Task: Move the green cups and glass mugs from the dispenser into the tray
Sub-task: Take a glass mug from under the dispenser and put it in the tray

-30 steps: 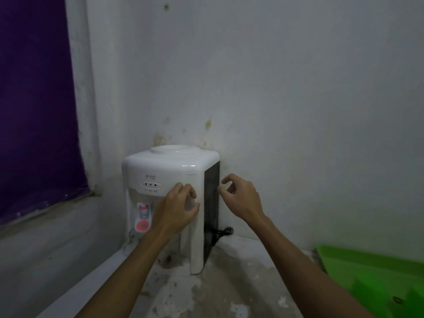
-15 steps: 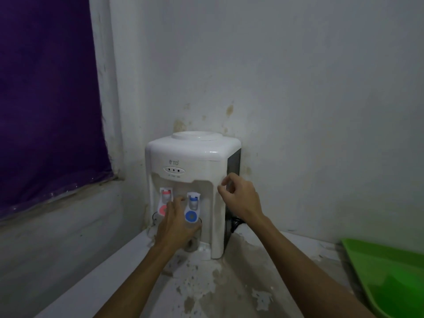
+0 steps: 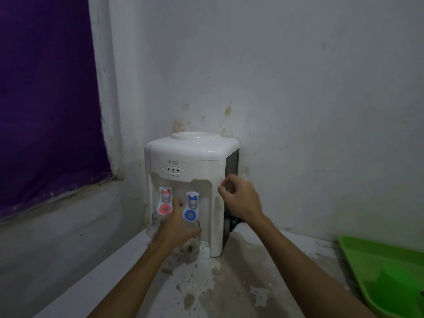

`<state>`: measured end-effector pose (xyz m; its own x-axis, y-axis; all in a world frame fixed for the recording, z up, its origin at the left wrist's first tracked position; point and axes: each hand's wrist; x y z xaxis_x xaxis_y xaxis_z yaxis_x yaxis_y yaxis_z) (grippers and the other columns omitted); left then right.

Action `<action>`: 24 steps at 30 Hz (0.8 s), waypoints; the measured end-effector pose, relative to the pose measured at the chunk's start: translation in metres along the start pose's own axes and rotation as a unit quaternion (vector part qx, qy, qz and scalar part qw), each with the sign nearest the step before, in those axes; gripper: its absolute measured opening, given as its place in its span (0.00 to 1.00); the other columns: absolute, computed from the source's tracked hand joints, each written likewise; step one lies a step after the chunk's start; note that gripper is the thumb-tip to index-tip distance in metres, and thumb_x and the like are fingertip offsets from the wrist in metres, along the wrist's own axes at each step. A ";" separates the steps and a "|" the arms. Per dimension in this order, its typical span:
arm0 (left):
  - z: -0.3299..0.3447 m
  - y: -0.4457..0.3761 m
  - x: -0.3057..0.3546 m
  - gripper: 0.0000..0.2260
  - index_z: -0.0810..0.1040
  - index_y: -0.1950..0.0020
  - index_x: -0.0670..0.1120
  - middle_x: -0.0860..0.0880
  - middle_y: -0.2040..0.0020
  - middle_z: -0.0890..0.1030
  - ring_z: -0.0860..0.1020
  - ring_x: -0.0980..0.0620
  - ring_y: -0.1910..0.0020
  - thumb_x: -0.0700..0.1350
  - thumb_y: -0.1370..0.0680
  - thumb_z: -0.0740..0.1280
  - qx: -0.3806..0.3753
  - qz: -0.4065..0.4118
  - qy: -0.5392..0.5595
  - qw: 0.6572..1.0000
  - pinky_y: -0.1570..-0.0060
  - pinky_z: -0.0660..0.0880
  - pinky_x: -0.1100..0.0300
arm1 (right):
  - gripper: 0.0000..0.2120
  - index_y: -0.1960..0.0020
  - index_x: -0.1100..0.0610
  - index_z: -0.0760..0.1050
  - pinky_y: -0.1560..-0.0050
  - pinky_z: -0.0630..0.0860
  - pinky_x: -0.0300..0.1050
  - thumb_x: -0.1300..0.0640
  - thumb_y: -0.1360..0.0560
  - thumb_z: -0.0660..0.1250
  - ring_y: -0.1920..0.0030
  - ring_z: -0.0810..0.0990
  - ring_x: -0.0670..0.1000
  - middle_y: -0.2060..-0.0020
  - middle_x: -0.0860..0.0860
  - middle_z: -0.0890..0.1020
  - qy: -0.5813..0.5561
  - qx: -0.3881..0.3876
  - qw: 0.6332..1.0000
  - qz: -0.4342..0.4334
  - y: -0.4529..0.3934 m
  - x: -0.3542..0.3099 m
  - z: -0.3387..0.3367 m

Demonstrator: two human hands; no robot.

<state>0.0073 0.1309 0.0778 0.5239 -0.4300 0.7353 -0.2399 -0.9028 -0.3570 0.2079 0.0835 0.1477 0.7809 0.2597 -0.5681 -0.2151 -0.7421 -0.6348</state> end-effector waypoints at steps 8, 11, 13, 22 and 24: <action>-0.017 0.004 0.022 0.27 0.71 0.55 0.50 0.52 0.62 0.77 0.74 0.54 0.68 0.64 0.42 0.77 -0.121 -0.041 -0.112 0.985 0.66 0.73 0.59 | 0.07 0.59 0.51 0.80 0.66 0.73 0.40 0.49 0.25 0.69 0.66 0.79 0.44 0.67 0.44 0.80 -0.014 -0.020 0.999 0.024 0.012 0.000 -0.009; -0.016 0.006 0.048 0.26 0.73 0.56 0.49 0.51 0.62 0.79 0.76 0.56 0.69 0.64 0.39 0.78 -0.136 0.004 -0.093 0.986 0.70 0.74 0.64 | 0.08 0.59 0.52 0.81 0.61 0.81 0.49 0.49 0.25 0.69 0.65 0.82 0.48 0.67 0.47 0.83 -0.029 -0.032 0.998 0.046 0.018 0.007 -0.022; -0.014 0.006 0.070 0.26 0.75 0.55 0.48 0.49 0.63 0.79 0.75 0.55 0.70 0.65 0.38 0.78 -0.136 0.023 -0.060 0.989 0.72 0.73 0.64 | 0.10 0.60 0.53 0.81 0.61 0.83 0.50 0.49 0.25 0.70 0.67 0.83 0.51 0.69 0.49 0.84 -0.058 -0.043 0.995 0.066 0.023 0.015 -0.034; 0.049 -0.002 0.178 0.27 0.74 0.57 0.48 0.52 0.65 0.79 0.74 0.55 0.68 0.67 0.39 0.77 -0.046 0.131 0.039 0.990 0.67 0.73 0.60 | 0.21 0.47 0.56 0.82 0.66 0.82 0.44 0.39 0.20 0.62 0.59 0.86 0.54 0.55 0.56 0.87 -0.317 -0.064 0.906 0.275 0.063 0.056 -0.115; 0.069 -0.003 0.199 0.26 0.74 0.58 0.49 0.52 0.64 0.82 0.74 0.58 0.70 0.67 0.39 0.78 -0.032 0.142 0.077 0.986 0.71 0.73 0.65 | 0.24 0.43 0.57 0.81 0.61 0.84 0.49 0.37 0.20 0.62 0.54 0.85 0.58 0.48 0.60 0.85 -0.392 -0.058 0.857 0.329 0.071 0.067 -0.134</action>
<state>0.1691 0.0486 0.1857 0.2989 -0.6581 0.6911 -0.4126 -0.7421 -0.5282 0.3230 -0.0350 0.1346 -0.1307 0.0632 -0.9894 -0.3630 -0.9317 -0.0116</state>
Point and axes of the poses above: each hand's wrist, its own y-axis away from the middle knuckle, its own z-axis out of the palm, x = y × z
